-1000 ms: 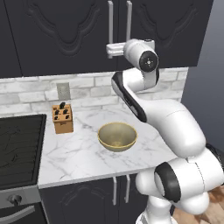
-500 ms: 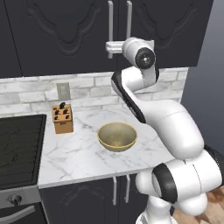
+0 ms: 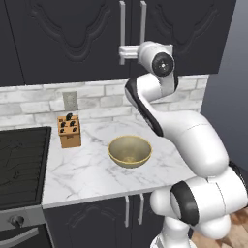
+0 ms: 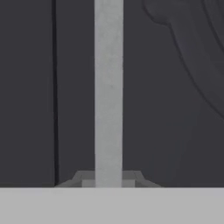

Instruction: Open the cabinet. Pick the tangerine and mango from the cabinet and place them into the bowl. Then close the cabinet.

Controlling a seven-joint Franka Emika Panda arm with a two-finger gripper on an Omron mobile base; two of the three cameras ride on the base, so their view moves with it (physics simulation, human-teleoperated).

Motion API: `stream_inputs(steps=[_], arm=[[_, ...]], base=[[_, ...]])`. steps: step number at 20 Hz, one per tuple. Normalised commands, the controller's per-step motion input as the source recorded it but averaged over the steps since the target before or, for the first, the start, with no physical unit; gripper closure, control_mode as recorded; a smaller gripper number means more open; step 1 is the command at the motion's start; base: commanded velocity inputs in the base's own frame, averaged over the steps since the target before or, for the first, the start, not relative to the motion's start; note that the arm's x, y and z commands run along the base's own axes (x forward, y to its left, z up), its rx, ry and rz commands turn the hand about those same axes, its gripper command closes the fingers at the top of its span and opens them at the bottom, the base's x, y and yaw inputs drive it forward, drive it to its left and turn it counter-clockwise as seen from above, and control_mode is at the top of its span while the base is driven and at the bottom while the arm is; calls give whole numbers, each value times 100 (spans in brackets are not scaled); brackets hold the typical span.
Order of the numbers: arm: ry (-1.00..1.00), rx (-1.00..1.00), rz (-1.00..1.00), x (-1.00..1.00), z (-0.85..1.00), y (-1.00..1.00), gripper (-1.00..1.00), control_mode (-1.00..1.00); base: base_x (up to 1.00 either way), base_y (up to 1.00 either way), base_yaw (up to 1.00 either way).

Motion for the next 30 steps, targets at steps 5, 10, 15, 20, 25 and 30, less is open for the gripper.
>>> stream_inputs(steps=[5, 10, 15, 20, 25, 30], arm=[[-9, 2, 2, -36, 17, -53, 100, -100], [-14, 6, 1, -67, 29, -78, 100, -100], [-10, 8, 0, -70, 35, -87, 100, -100], [-8, 10, 0, -61, 33, -97, 100, -100], [-7, 11, 1, -50, 37, -100, 100, -100], [-2, 13, 2, -38, 35, -100, 100, -100]], base=[[0, 0, 0], [0, 0, 0], [0, 0, 0], [0, 0, 0], [0, 0, 0], [0, 0, 0]])
